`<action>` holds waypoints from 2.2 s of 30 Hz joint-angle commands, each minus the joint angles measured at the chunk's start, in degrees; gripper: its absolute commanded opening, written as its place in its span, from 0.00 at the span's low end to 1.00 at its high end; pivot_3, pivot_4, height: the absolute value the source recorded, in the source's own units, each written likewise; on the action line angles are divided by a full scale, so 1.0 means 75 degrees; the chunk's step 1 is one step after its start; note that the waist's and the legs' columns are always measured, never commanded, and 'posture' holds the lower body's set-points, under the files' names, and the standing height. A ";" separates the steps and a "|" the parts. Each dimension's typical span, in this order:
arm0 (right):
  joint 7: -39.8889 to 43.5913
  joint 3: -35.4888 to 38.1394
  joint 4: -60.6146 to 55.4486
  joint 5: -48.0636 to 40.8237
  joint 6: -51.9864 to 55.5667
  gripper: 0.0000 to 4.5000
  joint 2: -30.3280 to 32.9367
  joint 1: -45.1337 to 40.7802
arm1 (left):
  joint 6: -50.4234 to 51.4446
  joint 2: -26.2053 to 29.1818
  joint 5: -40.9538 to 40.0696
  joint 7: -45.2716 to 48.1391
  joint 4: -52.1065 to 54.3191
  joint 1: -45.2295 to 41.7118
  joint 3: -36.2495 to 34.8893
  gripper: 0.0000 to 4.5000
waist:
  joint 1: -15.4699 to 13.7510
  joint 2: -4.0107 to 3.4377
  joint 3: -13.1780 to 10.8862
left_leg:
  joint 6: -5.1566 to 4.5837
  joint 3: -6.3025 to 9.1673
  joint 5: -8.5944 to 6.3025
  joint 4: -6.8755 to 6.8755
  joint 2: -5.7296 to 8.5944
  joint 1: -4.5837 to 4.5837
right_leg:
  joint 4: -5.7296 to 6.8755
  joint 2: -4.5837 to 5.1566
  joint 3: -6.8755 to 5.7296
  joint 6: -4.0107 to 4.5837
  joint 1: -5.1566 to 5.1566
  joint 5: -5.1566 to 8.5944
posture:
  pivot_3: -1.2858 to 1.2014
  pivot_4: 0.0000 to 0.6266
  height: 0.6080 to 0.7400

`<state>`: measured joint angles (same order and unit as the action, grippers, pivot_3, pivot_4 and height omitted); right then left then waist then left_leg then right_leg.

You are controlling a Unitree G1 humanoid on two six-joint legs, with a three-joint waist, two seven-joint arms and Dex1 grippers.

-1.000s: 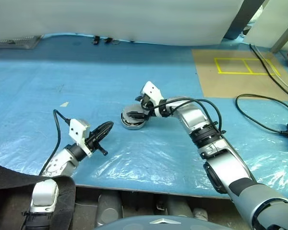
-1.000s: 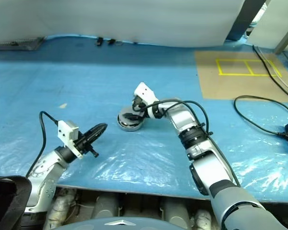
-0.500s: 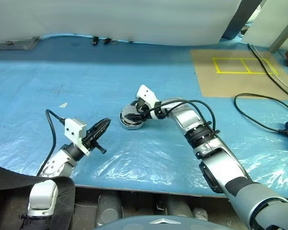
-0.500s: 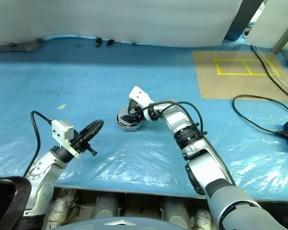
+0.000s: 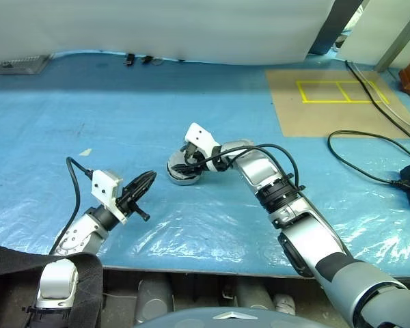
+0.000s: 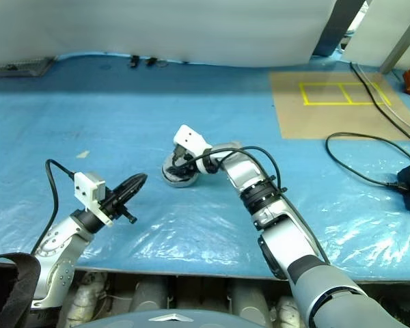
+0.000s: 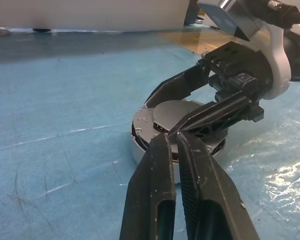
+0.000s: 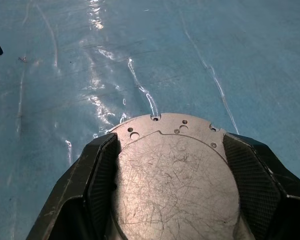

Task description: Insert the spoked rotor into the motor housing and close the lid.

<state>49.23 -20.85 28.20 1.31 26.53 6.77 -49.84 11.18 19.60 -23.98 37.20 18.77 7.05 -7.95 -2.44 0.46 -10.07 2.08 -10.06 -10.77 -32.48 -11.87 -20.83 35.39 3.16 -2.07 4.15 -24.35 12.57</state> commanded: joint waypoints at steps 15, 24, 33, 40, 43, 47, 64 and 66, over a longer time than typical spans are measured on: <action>-0.0699 -0.0249 -0.0537 0.0174 0.0831 0.67 -0.0422 0.0898 | -0.0493 0.0001 0.0066 0.0095 -0.0420 -0.0183 0.0154 0.07 | 0.0006 0.0002 0.0005 | 0.0000 0.0001 -0.0002 0.0024 0.0003 0.0105 | 0.0005 0.0000 0.0056 -0.0006 0.0048 0.0003 | 0.52 0.24 1.00; -0.1216 -0.0514 -0.0406 0.0627 0.0373 0.67 -0.0382 0.1138 | -0.0503 0.0014 0.0117 0.0063 -0.0468 -0.0241 0.0214 0.07 | 0.0017 0.0002 0.0019 | 0.0001 -0.0003 -0.0002 0.0032 0.0004 0.0117 | 0.0003 -0.0002 0.0063 -0.0008 0.0052 0.0004 | 0.52 0.24 1.00; -0.1137 -0.0869 -0.0296 0.0820 0.0324 0.67 -0.0306 0.1222 | -0.0460 0.0037 0.0288 -0.0017 -0.0601 -0.0524 0.0348 0.07 | 0.0016 -0.0003 0.0025 | -0.0025 -0.0002 -0.0018 0.0034 0.0006 0.0162 | 0.0006 -0.0002 0.0068 -0.0054 0.0090 0.0031 | 0.52 0.24 1.00; -0.0729 -0.1047 -0.0516 0.0836 0.0323 0.67 -0.0189 0.1316 | -0.0521 -0.0057 0.0625 -0.0346 -0.1371 -0.1550 0.0417 0.07 | 0.0007 -0.0008 0.0034 | -0.0026 -0.0001 -0.0019 0.0039 0.0010 0.0168 | -0.0007 -0.0001 0.0068 -0.0050 0.0106 0.0028 | 0.52 0.24 1.00; -0.0679 -0.1043 -0.0513 0.0847 0.0302 0.67 -0.0219 0.1271 | -0.0363 0.0026 0.0784 -0.0181 -0.1914 -0.2289 0.0652 0.07 | 0.0009 -0.0016 0.0039 | -0.0022 0.0000 -0.0019 0.0046 0.0011 0.0163 | -0.0017 -0.0001 0.0069 -0.0015 0.0105 0.0008 | 0.52 0.24 1.00; -0.0598 -0.1062 -0.0507 0.0855 0.0296 0.67 -0.0231 0.1254 | 0.0051 0.0343 0.0919 0.0378 -0.2567 -0.3069 0.1094 0.07 | 0.0019 -0.0017 0.0040 | 0.0007 0.0001 -0.0004 0.0049 0.0012 0.0158 | -0.0021 -0.0002 0.0069 -0.0013 0.0102 0.0007 | 0.52 0.24 1.00; -0.0243 -0.0803 -0.0666 0.0578 0.0438 0.83 -0.0270 0.0987 | 0.1052 0.0974 0.1758 0.1273 -0.3609 -0.4237 0.2172 0.07 | 0.0016 -0.0027 0.0046 | 0.0016 0.0001 -0.0008 0.0064 0.0012 0.0158 | -0.0030 -0.0003 0.0068 -0.0012 0.0101 0.0011 | 0.52 0.24 1.00; -0.0196 -0.0745 -0.0690 0.0546 0.0315 0.97 -0.0250 0.0931 | 0.1051 0.0909 0.1766 0.1275 -0.3628 -0.4259 0.2179 0.07 | 0.0019 -0.0027 0.0046 | 0.0016 0.0001 -0.0007 0.0065 0.0012 0.0156 | -0.0034 -0.0003 0.0068 -0.0012 0.0101 0.0011 | 0.52 0.24 1.00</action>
<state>46.09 -24.68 20.99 5.59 27.38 5.01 -44.21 18.69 26.55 -11.73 46.57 -7.61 -24.97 7.05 -2.29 0.26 -9.72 2.20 -10.05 -10.82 -31.98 -11.78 -19.66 35.14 3.14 -1.56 4.06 -23.59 12.65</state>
